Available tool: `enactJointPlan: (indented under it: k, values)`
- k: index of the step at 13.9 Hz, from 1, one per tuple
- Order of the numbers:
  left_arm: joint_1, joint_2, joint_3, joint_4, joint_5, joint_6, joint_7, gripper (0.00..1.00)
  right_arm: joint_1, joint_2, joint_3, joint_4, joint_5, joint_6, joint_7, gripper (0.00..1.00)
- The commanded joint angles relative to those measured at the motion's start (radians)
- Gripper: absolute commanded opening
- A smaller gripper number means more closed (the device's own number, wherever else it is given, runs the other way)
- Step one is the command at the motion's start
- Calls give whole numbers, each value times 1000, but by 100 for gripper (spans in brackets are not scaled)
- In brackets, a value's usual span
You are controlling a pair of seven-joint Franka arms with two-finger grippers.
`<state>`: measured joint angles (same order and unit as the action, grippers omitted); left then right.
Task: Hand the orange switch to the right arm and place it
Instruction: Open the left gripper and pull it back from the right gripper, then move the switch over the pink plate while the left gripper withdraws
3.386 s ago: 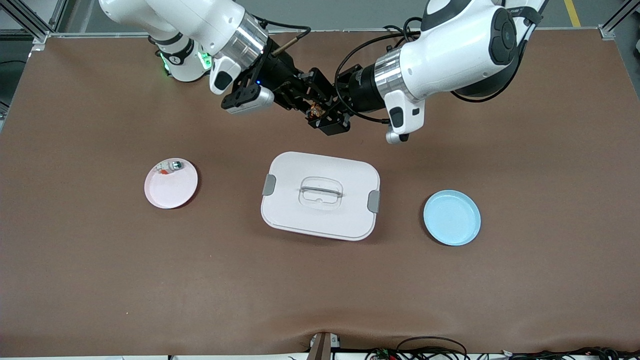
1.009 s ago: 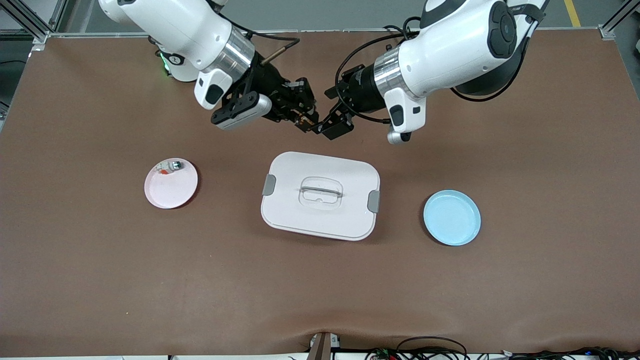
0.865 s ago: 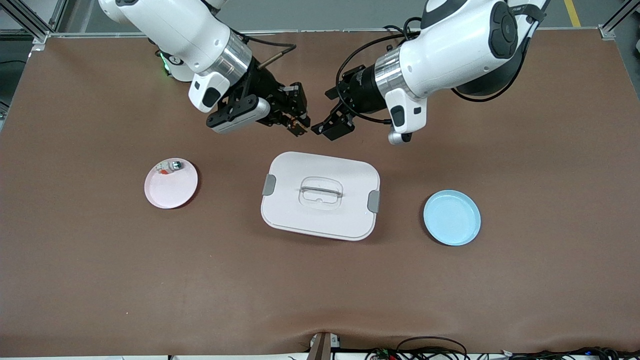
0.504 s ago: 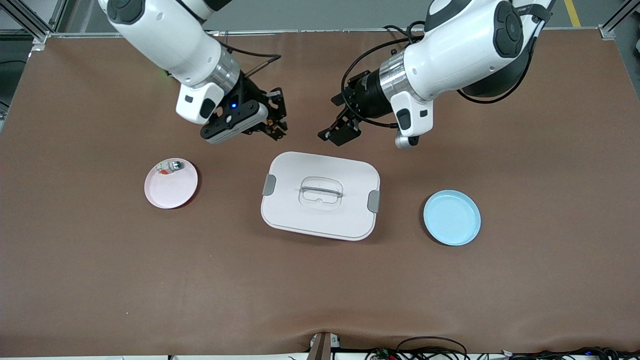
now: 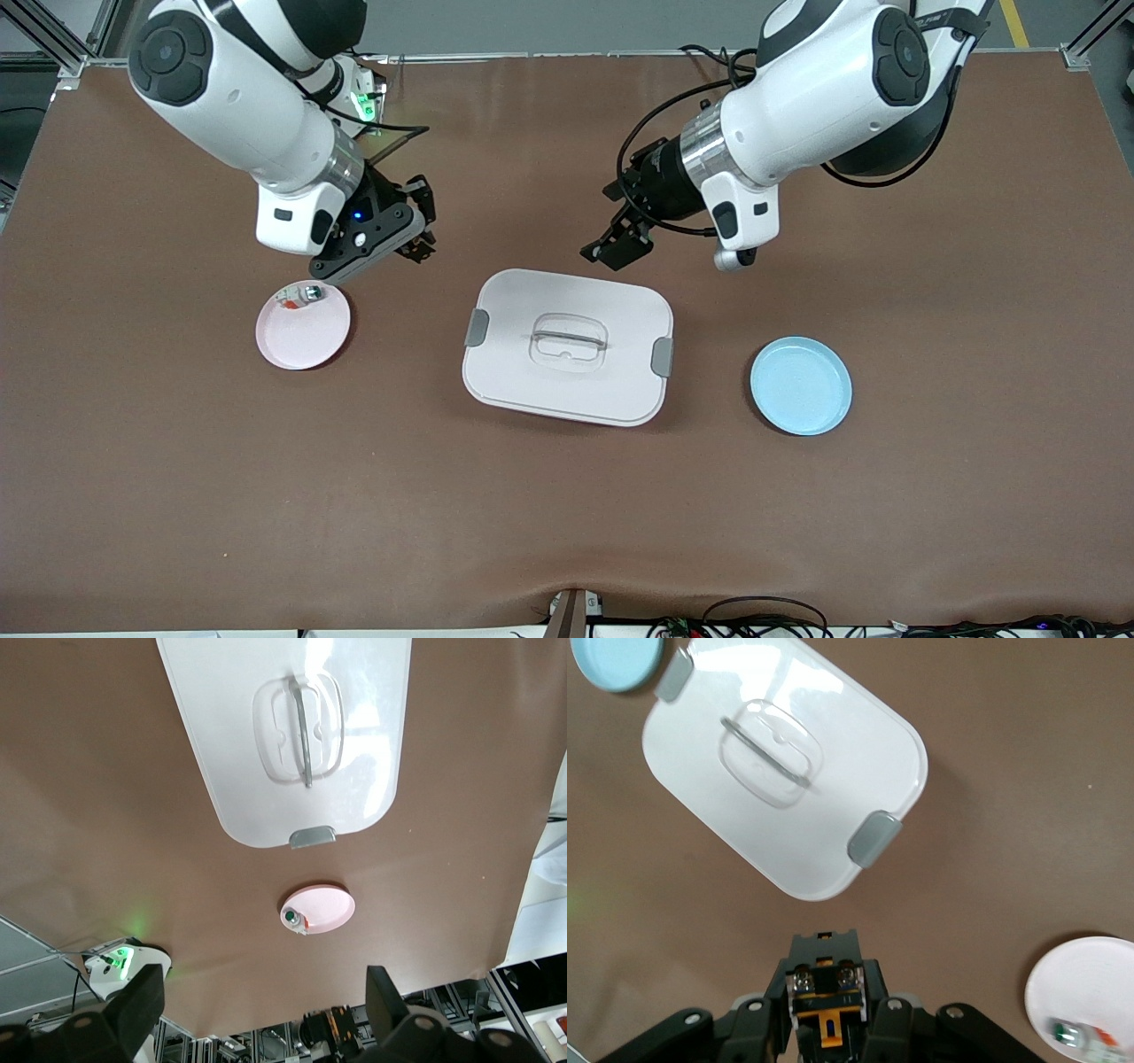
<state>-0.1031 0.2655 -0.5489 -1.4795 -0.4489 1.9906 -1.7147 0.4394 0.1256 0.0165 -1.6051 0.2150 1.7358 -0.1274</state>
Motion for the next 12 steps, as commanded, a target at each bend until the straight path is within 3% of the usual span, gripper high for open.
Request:
enactJointPlan:
  k: [1,6,12]
  values:
    - [28,-58,-2,-62,25,-6,-2,100,-30,-6,14,4,-55,-34,-133,0]
    - [40,-100,-2,-128,32,-6,35,100,-48,-47,17,4,-127,-148,-234,0]
    - [57,-155,-2,-209,32,-6,133,100,-51,-55,17,-10,-184,-180,-339,0]
